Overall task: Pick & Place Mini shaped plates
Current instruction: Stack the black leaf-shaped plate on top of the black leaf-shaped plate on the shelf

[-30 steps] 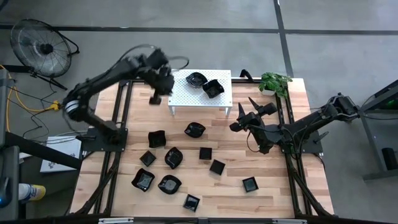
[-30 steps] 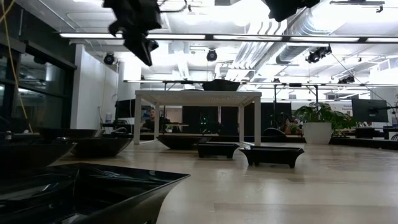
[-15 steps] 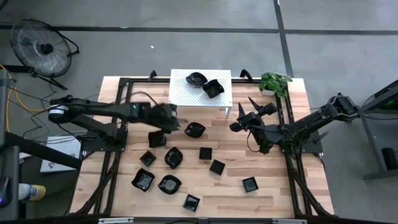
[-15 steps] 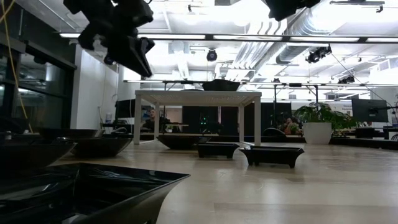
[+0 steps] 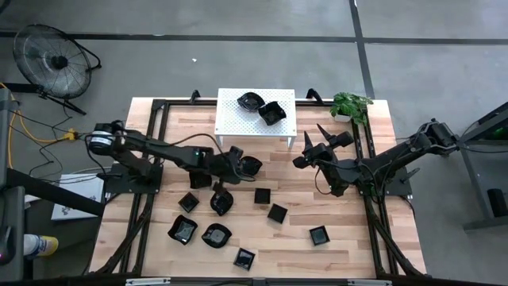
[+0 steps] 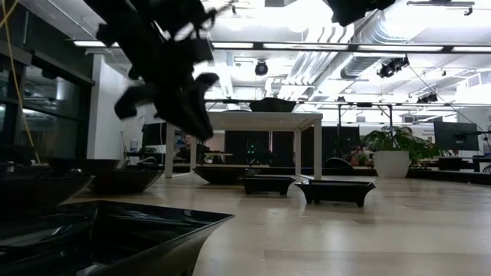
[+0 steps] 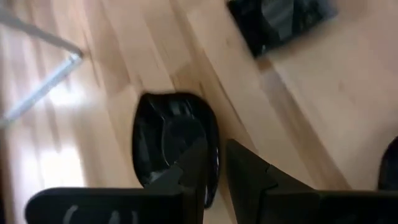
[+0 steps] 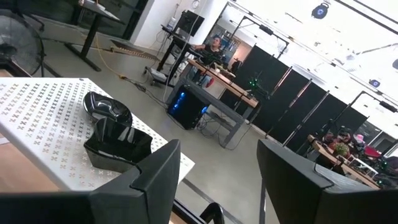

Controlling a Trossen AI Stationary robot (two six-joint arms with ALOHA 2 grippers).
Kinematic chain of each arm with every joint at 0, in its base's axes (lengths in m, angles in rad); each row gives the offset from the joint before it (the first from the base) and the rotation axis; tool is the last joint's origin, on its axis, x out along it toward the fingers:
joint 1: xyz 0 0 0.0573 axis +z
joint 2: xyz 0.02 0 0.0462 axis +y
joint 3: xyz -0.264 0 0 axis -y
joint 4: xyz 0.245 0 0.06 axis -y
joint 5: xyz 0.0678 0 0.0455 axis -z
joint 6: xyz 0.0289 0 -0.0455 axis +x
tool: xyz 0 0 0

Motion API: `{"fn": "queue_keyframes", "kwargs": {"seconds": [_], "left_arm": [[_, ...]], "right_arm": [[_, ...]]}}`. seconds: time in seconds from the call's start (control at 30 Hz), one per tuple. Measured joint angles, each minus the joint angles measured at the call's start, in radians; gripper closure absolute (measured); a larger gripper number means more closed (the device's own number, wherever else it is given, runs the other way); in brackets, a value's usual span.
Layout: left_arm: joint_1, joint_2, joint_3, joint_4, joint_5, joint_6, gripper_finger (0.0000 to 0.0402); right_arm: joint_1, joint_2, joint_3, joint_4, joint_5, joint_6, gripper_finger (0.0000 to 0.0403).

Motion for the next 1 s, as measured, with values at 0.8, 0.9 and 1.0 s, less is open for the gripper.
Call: {"fn": "queue_keyframes", "kwargs": {"seconds": [0.8, 0.9, 1.0], "left_arm": [[0.012, 0.128, 0.006, 0.041, -0.057, 0.105, 0.0216], [0.012, 0.127, 0.006, 0.041, -0.086, 0.109, 0.0215], [0.013, 0.127, 0.006, 0.041, -0.094, 0.130, 0.0215]], "right_arm": [[0.000, 0.000, 0.000, -0.037, 0.000, 0.027, 0.0194], [0.001, 0.000, 0.000, -0.037, 0.000, 0.027, 0.0194], [0.005, 0.000, 0.000, -0.037, 0.000, 0.029, 0.0194]]}}
